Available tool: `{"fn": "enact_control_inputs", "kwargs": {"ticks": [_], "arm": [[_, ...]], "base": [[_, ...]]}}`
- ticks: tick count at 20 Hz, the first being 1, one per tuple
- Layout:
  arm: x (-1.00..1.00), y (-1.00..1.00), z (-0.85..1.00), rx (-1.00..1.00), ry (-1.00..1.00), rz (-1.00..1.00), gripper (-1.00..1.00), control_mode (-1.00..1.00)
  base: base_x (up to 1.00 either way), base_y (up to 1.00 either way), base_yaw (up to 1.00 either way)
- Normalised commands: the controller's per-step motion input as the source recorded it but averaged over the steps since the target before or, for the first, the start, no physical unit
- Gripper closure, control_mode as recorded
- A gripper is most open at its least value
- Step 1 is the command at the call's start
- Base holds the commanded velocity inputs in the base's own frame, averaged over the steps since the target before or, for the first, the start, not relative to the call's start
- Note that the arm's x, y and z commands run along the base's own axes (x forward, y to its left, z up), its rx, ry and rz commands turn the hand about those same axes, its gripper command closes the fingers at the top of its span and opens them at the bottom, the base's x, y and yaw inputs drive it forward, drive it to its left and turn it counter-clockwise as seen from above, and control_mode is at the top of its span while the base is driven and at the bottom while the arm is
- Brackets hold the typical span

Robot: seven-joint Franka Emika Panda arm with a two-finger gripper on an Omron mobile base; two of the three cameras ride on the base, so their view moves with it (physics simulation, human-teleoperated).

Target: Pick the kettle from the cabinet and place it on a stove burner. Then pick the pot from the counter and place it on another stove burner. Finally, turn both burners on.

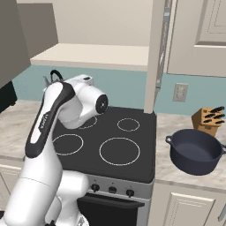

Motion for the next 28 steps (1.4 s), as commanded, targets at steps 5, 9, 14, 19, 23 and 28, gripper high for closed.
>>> {"fn": "enact_control_inputs", "kwargs": {"ticks": [5,9,14,19,23,28], "arm": [[0.0,0.12,-0.25,0.0,0.0,0.06,1.0,-1.0],[0.0,0.14,-0.22,-0.01,0.0,0.04,1.0,-1.0],[0.0,0.04,-0.18,0.0,-0.02,0.02,1.0,-1.0],[0.0,0.0,-0.16,0.0,-0.04,0.0,1.0,-1.0],[0.03,0.0,-0.13,0.0,-0.03,0.0,1.0,-1.0],[0.13,0.03,-0.11,0.0,-0.03,0.0,1.0,-1.0]], "base": [[0.0,0.0,0.0],[0.0,0.0,0.0],[0.0,0.0,0.0],[0.0,0.0,0.0],[0.0,0.0,0.0],[0.0,0.0,0.0]]}}
